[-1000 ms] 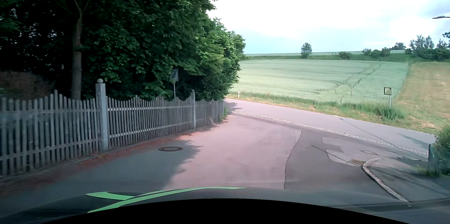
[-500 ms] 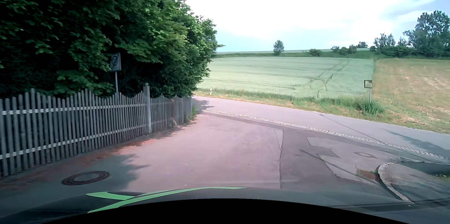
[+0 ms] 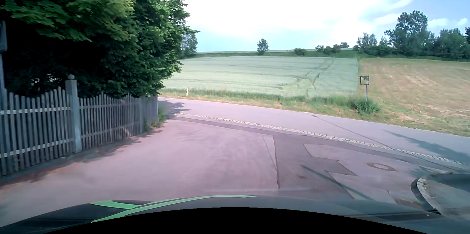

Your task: Follow the waypoints while adhering to traffic rules and regulations

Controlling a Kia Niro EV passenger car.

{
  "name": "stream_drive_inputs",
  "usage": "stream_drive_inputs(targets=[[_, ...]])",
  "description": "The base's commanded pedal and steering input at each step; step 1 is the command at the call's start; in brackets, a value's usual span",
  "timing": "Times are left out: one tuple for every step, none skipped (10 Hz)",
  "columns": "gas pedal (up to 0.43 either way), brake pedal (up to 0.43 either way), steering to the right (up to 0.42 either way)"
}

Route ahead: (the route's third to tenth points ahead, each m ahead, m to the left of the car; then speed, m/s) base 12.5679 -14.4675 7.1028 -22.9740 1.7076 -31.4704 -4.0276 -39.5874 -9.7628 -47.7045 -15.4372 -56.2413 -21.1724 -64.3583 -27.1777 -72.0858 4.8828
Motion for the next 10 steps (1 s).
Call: stream_drive_inputs(targets=[[0.0, 0.262, 0.236], [0.0, 0.262, 0.236], [0.0, 0.262, 0.236], [0.0, 0.262, 0.236], [0.0, 0.262, 0.239], [0.0, 0.262, 0.247], [0.0, 0.262, 0.256], [0.0, 0.262, 0.264], [0.0, 0.268, 0.271], [0.0, 0.268, 0.28]])
